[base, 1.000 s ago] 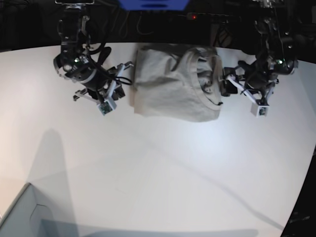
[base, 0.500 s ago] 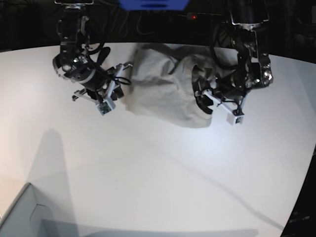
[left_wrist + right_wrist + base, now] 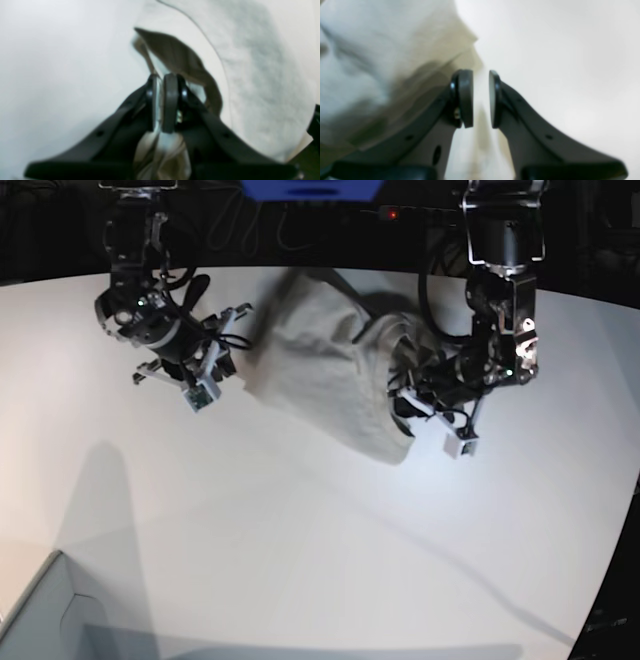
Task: Layout the t-shirt on the table in an organized manner, then fold the t-shirt properly
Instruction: 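Press the left gripper along the bundle side to square it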
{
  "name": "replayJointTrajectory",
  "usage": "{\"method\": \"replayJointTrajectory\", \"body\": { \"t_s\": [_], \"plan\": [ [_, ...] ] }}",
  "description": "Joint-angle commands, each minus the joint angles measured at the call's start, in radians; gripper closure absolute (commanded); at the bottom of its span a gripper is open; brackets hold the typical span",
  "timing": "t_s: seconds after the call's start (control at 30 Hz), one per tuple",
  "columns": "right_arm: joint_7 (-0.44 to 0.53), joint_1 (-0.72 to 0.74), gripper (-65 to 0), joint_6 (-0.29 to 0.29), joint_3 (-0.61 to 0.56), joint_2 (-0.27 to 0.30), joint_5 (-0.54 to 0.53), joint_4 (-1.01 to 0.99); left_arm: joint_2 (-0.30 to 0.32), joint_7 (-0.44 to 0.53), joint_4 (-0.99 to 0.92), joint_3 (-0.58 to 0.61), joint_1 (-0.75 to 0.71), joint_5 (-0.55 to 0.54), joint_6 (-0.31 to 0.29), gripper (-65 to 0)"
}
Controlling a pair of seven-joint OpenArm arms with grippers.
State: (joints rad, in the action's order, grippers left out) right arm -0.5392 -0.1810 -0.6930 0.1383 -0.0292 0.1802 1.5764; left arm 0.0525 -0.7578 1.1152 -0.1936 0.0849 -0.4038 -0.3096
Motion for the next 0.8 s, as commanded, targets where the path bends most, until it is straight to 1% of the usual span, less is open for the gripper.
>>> {"method": "replayJointTrajectory", "body": {
  "t_s": [0.0, 0.1, 0.2, 0.3, 0.4, 0.57, 0.67, 0.77],
  "plan": [
    [0.02, 0.008, -9.9, -0.005, 0.011, 0.005, -0.012, 0.022, 0.013, -0.025, -0.025, 0.035, 0.008, 0.056, 0.026, -0.1],
    [0.02, 0.01, -9.9, -0.005, 0.065, 0.007, -0.012, 0.038, 0.04, 0.036, -0.06, 0.153, 0.059, 0.064, 0.026, -0.1],
    [0.02, 0.015, -9.9, -0.005, 0.103, 0.007, -0.012, 0.055, 0.068, 0.096, -0.113, 0.325, 0.143, 0.065, 0.026, -0.1],
    [0.018, 0.016, -9.9, -0.005, 0.152, 0.007, -0.012, 0.068, 0.068, 0.139, -0.183, 0.495, 0.249, 0.064, 0.026, -0.1],
    [0.017, 0.016, -9.9, -0.005, 0.197, 0.007, -0.012, 0.08, 0.04, 0.185, -0.24, 0.619, 0.327, 0.064, 0.026, -0.1],
    [0.018, 0.011, -9.9, -0.005, 0.263, 0.007, -0.012, 0.081, -0.036, 0.268, -0.327, 0.793, 0.439, 0.065, 0.026, -0.2],
    [0.02, 0.007, -9.9, -0.005, 0.295, 0.007, -0.012, 0.081, -0.079, 0.311, -0.36, 0.869, 0.47, 0.065, 0.026, -0.2],
    [0.018, 0.005, -9.9, -0.005, 0.329, 0.007, -0.012, 0.081, -0.112, 0.338, -0.378, 0.917, 0.491, 0.065, 0.026, -0.3]
  ]
}}
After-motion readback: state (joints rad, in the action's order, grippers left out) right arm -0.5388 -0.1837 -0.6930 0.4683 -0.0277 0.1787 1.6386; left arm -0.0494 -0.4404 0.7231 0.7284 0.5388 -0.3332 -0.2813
